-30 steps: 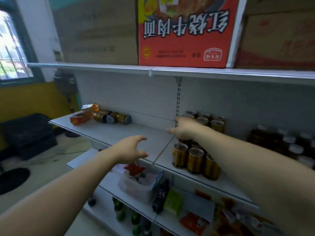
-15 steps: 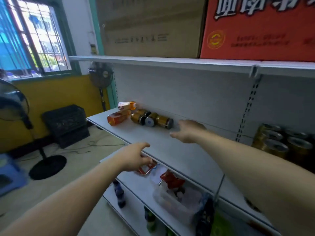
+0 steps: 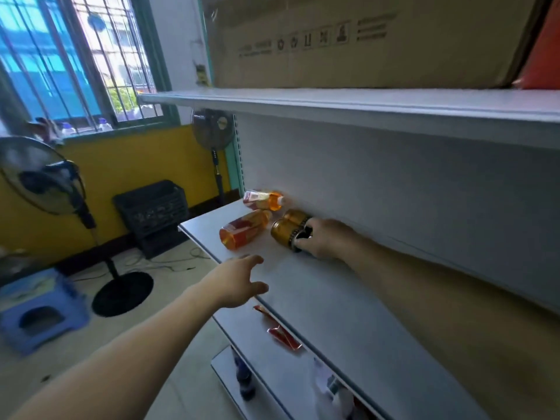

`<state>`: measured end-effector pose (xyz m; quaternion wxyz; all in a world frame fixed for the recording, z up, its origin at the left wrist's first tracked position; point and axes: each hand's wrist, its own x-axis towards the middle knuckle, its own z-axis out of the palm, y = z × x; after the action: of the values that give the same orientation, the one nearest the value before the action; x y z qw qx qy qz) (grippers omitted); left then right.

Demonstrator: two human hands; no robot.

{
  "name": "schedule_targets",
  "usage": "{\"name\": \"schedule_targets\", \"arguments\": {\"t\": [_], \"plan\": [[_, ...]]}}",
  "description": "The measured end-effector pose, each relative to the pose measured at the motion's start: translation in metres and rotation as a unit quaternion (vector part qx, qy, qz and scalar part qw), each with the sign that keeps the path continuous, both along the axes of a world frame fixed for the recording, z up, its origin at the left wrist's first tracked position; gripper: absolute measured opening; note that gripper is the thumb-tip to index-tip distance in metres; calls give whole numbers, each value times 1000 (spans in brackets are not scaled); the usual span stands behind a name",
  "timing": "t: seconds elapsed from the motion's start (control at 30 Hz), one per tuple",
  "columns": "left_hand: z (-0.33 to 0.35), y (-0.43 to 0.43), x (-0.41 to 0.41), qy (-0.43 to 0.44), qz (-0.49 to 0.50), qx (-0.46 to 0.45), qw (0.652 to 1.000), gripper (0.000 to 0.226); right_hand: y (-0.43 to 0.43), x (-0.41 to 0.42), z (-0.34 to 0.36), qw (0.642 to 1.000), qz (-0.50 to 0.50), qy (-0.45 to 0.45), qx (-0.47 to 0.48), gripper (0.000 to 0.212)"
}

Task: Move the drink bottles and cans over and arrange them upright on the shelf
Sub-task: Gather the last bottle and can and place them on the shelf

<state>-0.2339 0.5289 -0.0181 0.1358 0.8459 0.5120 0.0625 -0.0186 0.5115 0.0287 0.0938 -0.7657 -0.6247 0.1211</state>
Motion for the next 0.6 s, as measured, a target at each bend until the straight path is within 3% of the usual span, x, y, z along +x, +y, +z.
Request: {"name": "schedule_targets", "arguments": {"t": [0.27, 0.4, 0.5, 0.6], "plan": [[-22, 143, -7, -10, -29, 37, 999, 65, 102, -18, -49, 993, -24, -111, -23, 66], [-38, 215, 0, -24, -47, 43, 998, 71, 140, -30, -79, 991, -59, -107, -47, 88], [-54, 247, 8, -26, -44, -14, 999, 88, 149, -48, -98, 984, -134, -111, -43, 104], [-70, 258, 12, 6, -48, -27, 998, 102, 144, -65, -102, 978, -186, -92, -23, 84]]}}
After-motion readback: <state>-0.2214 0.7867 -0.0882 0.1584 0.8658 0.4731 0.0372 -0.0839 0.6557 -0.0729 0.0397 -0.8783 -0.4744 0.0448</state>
